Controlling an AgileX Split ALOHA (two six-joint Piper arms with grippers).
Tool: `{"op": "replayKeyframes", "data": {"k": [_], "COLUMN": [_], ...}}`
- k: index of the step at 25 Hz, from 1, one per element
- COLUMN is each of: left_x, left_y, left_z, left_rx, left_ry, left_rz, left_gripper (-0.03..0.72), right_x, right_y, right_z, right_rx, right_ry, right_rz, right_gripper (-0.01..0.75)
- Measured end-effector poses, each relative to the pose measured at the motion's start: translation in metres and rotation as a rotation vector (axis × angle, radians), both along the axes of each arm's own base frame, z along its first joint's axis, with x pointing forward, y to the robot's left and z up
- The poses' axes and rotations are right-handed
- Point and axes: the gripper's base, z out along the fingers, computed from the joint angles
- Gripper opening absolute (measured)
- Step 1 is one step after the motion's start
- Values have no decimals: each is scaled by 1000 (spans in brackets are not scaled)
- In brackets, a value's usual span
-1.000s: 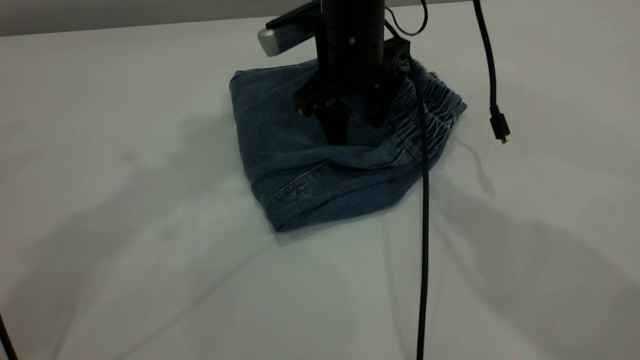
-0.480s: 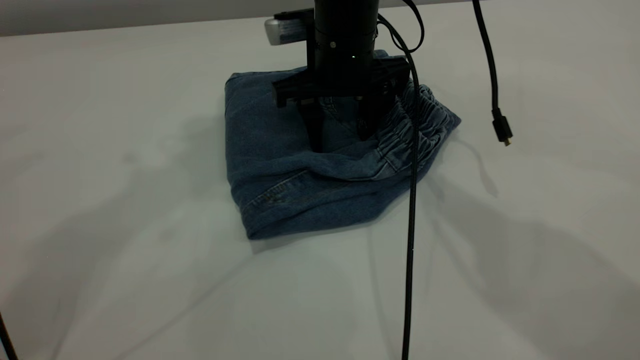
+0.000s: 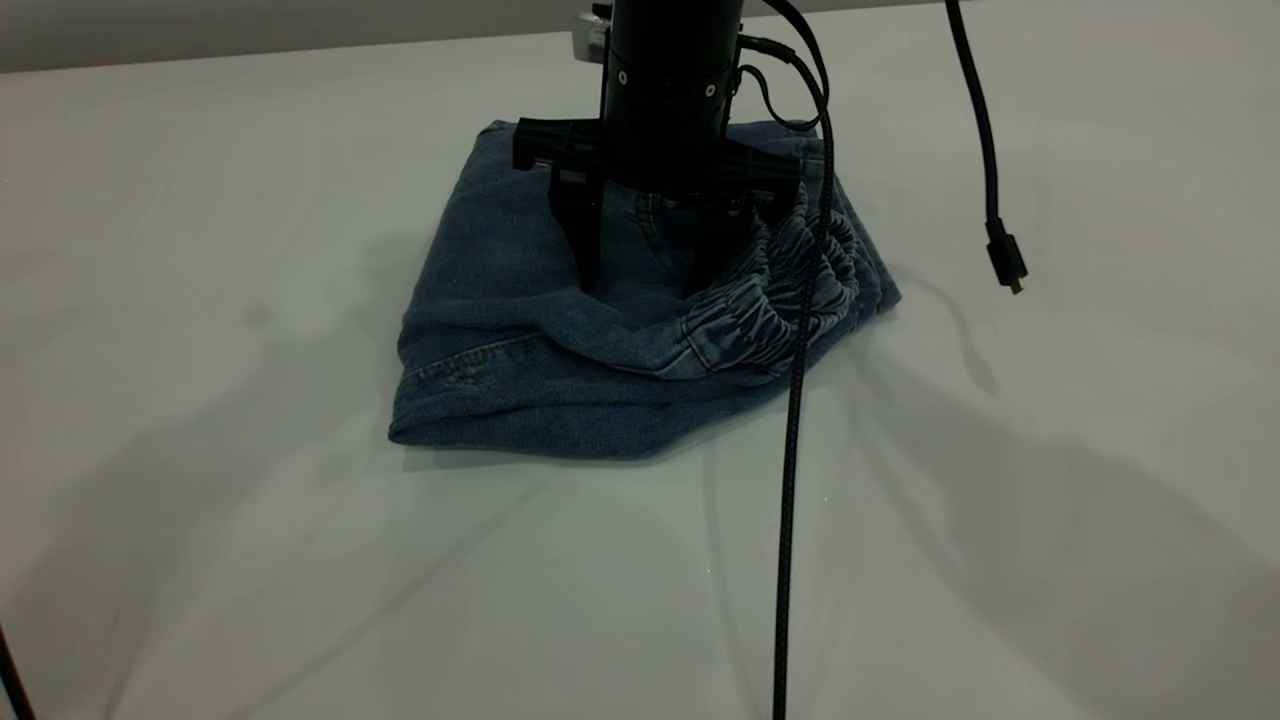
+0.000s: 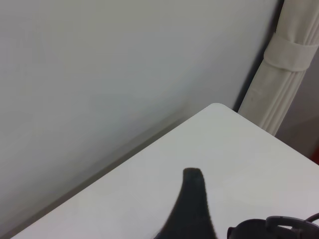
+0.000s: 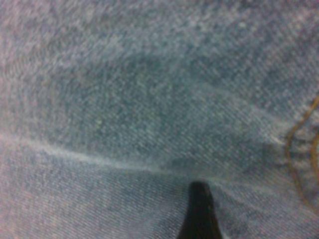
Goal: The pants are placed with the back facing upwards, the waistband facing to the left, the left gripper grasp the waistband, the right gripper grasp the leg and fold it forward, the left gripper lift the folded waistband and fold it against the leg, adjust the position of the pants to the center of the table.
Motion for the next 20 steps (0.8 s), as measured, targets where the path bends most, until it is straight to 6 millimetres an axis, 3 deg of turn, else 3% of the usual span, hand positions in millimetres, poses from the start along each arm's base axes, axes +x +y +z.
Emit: {"op": "replayKeyframes", "data": {"k": [4, 7, 12, 15, 20], "left_x": [0, 0, -2, -9, -30], "left_y": [0, 0, 0, -1, 4], "left_z": [0, 0, 1, 6, 24], "left_rx": [0, 0, -1, 0, 27], "left_ry": [0, 0, -1, -2, -19], "left_rz": [0, 0, -8, -43, -80], "left_gripper": [566, 566, 566, 566, 566], "right_x": [-2, -4, 2, 0, -20], "right_y": [-3, -8, -15, -22, -36], "right_z": [8, 32, 106, 162, 243], "right_rx": [-35, -85, -108, -111, -72], "right_ry": [4, -1, -184, -321, -505], "right_rz": [45, 84, 203, 296, 445], "right_gripper": [452, 452, 452, 451, 433]}}
